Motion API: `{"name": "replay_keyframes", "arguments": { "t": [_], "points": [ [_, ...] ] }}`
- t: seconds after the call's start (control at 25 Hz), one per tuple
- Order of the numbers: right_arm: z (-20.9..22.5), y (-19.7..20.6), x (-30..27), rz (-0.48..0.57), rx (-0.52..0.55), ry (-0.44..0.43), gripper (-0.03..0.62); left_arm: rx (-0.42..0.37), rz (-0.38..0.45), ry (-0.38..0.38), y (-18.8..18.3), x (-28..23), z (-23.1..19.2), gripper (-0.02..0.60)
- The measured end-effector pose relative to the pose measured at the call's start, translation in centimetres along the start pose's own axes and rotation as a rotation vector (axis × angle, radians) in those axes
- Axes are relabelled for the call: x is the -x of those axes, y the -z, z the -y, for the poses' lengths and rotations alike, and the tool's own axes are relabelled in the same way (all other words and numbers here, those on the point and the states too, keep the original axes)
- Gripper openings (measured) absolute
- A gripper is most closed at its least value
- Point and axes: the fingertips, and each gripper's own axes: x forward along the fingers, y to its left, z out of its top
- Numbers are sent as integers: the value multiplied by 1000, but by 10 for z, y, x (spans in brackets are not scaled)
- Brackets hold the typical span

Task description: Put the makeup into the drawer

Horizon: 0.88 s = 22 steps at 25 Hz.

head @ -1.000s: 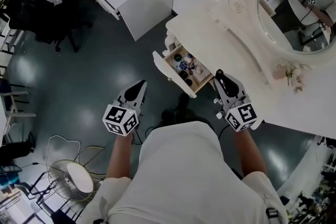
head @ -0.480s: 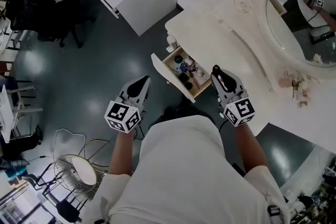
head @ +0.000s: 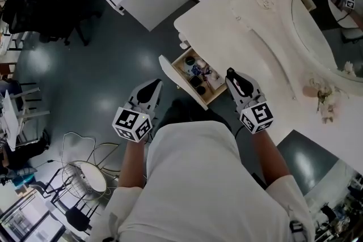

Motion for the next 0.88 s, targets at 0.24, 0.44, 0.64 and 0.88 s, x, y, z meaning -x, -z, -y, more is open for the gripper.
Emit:
{"name": "replay_keyframes", "arguments": {
  "t": [0.24,0.44,0.64,0.88],
  "points": [
    [0,10,-14,-20,-38,12,103,-12,-32,30,-5,-12,-9,17],
    [0,14,-29,-39,-56,51,103,-40,-71,80,-6,-26,-26,17],
    [-2,20,-47,-70,-79,100,103,-67,-112,143,-7,-43,-47,17],
    [-5,35,-71,-122,-107,136,103,-59,-153,211,-1,-64,-70,17]
  ]
}}
